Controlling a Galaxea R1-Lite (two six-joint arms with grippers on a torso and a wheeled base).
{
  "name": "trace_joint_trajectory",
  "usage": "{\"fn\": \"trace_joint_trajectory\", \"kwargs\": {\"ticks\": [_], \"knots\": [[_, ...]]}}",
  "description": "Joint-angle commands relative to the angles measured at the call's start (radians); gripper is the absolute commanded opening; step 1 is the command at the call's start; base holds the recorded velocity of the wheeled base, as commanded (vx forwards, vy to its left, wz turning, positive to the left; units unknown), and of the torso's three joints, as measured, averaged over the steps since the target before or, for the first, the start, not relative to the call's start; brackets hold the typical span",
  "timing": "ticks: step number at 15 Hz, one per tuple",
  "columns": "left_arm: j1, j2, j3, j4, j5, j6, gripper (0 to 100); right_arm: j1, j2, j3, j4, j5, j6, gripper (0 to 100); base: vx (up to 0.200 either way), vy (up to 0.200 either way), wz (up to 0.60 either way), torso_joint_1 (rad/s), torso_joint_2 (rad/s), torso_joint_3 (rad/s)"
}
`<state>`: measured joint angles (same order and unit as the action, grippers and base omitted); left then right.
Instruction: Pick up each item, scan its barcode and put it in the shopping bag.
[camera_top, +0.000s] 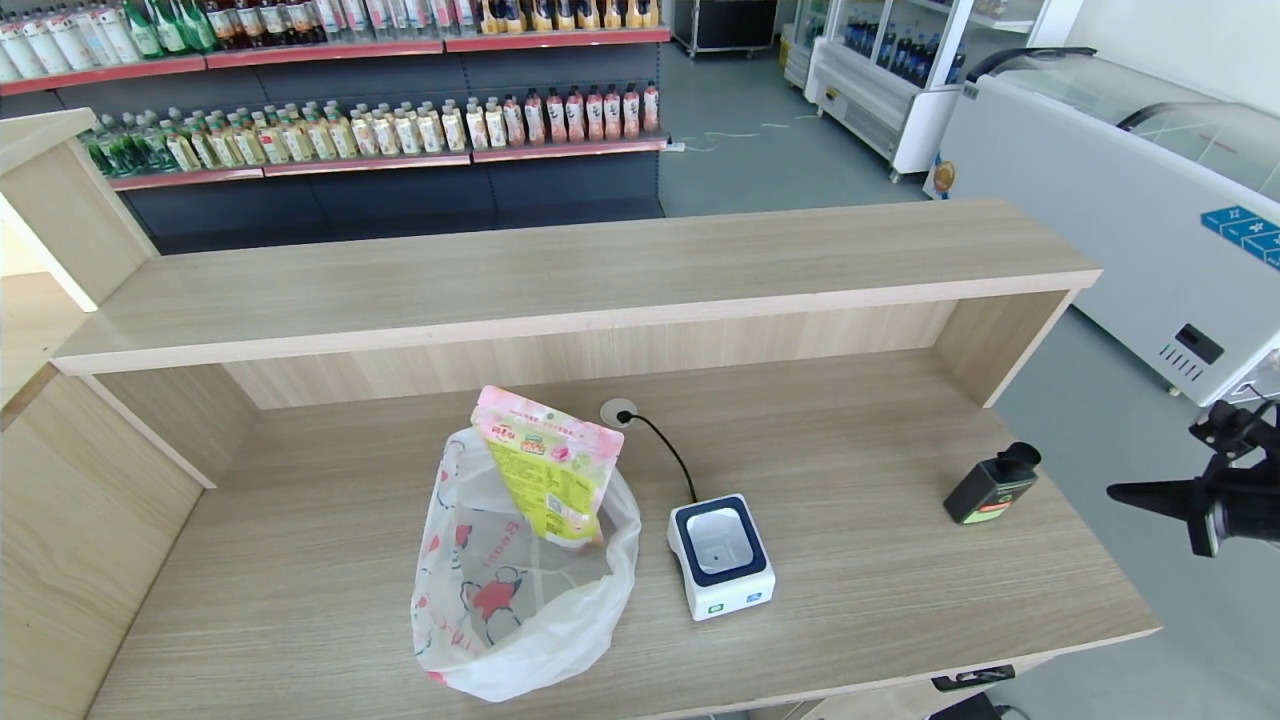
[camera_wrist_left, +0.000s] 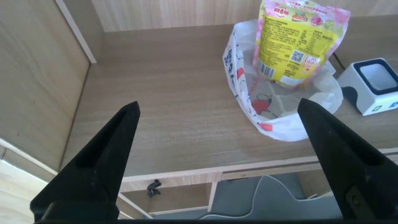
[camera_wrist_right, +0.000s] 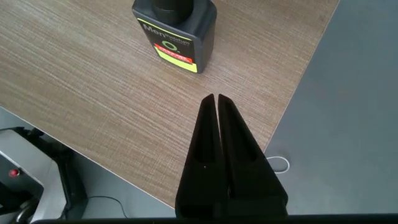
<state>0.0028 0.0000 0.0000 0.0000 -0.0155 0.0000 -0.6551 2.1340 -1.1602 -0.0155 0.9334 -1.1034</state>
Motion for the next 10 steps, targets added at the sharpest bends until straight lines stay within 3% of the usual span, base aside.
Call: {"fn": "trace_joint_trajectory", "kwargs": {"ticks": [1,4,5,10], "knots": [[0.000,0.000,0.000,0.000,0.000,0.000,100,0.000,-0.006,0.011,-0.006,-0.001,-0.012,0,0.000,0.000,0.00,0.000,0.00,0.000],[0.000,0.000,0.000,0.000,0.000,0.000,100,-0.012,-0.063,0.024,-0.003,-0.001,-0.009,0,0.000,0.000,0.00,0.000,0.00,0.000],[0.000,0.000,0.000,0.000,0.000,0.000,100,-0.023,-0.074,0.025,-0.003,0.001,-0.006,100,0.000,0.000,0.00,0.000,0.00,0.000],[0.000,0.002,0.000,0.000,0.000,0.000,100,-0.040,-0.055,0.022,-0.006,0.001,-0.015,100,0.000,0.000,0.00,0.000,0.00,0.000]]}}
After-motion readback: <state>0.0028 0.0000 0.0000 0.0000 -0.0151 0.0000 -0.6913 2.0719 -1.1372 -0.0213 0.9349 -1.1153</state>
